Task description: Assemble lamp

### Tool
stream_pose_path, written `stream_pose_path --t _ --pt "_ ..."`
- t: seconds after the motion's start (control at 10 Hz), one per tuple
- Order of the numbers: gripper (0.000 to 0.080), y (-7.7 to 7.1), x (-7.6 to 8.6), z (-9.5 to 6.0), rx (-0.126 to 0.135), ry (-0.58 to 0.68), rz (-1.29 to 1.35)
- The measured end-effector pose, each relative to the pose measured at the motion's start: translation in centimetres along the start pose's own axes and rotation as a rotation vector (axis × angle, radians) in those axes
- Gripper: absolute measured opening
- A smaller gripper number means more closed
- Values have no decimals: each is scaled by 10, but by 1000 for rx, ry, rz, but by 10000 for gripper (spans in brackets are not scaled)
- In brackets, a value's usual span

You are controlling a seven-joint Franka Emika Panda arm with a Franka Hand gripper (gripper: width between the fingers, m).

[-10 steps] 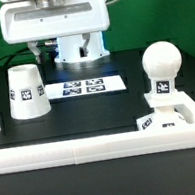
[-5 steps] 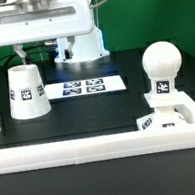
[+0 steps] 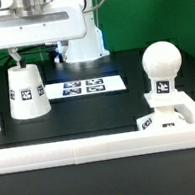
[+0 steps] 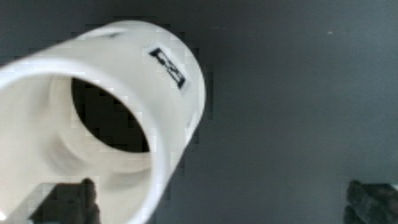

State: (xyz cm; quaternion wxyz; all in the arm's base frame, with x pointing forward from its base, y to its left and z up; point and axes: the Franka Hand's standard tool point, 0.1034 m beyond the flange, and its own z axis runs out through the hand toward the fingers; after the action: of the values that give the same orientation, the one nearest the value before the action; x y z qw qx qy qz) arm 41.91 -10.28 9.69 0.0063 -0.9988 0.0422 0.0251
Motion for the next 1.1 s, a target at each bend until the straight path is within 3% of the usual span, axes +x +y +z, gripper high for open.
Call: stream_pose_path --t 0.8,1.0,1.1 --pt "673 3 -3 17 -18 -7 -16" --pt "315 3 -3 18 -19 -8 -19" --pt "315 3 -3 18 -19 -8 -19"
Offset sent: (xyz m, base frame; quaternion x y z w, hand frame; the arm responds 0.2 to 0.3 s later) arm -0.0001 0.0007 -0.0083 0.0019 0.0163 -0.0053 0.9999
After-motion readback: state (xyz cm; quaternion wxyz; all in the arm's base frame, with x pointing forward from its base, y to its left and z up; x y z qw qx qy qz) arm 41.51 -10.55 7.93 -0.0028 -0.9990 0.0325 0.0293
